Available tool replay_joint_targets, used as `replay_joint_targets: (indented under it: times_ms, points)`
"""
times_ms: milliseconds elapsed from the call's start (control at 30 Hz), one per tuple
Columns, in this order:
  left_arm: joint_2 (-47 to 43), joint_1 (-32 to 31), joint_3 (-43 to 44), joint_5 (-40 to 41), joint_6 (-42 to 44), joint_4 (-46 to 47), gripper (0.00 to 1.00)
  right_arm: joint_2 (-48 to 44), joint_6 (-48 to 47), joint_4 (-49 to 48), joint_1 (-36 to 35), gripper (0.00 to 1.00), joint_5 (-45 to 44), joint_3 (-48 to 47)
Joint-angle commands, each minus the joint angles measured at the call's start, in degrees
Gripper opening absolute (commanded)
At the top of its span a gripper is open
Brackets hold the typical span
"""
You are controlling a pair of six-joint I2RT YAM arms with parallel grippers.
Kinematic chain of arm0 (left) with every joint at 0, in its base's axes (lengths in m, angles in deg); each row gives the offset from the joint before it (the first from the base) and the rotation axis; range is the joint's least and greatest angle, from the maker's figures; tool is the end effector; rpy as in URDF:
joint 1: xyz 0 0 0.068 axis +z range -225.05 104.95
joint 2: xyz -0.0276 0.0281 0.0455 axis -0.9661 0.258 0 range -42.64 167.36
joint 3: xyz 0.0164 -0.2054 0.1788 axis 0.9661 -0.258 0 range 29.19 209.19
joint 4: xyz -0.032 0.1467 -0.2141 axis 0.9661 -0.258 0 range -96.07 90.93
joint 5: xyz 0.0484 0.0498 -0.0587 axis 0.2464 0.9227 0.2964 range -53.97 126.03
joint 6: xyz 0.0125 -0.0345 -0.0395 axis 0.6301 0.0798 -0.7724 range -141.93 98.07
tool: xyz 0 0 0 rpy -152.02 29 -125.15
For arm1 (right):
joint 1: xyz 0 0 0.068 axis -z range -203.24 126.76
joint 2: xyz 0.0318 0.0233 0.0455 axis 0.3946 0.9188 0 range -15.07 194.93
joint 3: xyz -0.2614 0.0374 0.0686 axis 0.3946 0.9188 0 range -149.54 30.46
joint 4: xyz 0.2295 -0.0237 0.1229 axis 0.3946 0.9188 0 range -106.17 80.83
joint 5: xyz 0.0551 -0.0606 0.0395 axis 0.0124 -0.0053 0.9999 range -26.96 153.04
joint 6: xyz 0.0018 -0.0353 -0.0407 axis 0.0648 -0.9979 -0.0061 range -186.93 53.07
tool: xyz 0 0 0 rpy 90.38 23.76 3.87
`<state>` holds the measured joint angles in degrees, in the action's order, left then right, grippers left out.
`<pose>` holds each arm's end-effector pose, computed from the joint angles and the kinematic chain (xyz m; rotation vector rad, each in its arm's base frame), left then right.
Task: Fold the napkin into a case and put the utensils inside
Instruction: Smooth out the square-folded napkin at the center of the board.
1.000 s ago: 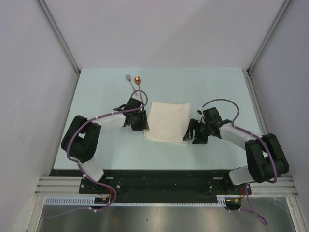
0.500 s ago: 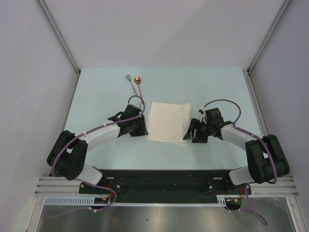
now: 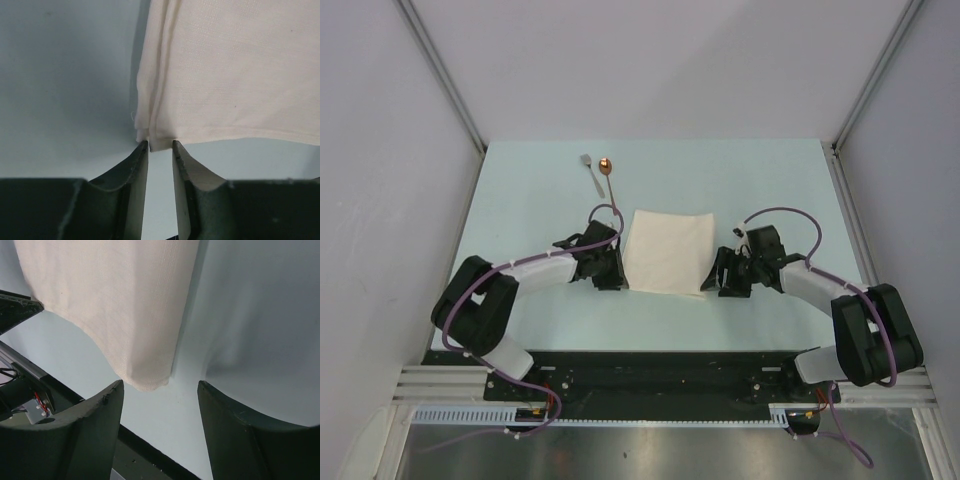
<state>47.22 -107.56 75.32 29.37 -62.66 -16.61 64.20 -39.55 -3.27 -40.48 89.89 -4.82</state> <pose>0.2427 -0.1597 0.1556 -0.1566 2.7508 -0.5493 0.2307 0.0884 0.1574 0.0468 2.6524 0.8830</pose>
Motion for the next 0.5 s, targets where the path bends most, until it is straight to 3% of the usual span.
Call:
replay_joint_targets:
  times_ms: [0, 267, 467]
  points:
    - [1.0, -0.1, 0.8, -1.5, -1.8, 2.5, 0.28, -1.6, 0.4, -1.4, 0.4, 0.65, 0.4, 0.5]
    - [-1.1, -0.7, 1.5, 1.8, -1.3, 0.9, 0.1, -1.4, 0.3, -2.1, 0.3, 0.65, 0.6, 1.0]
    - [-3.8, -1.5, 1.4, 3.8, -1.1, -0.6, 0.04, -1.0, 0.2, -2.2, 0.4, 0.64, 0.5, 1.1]
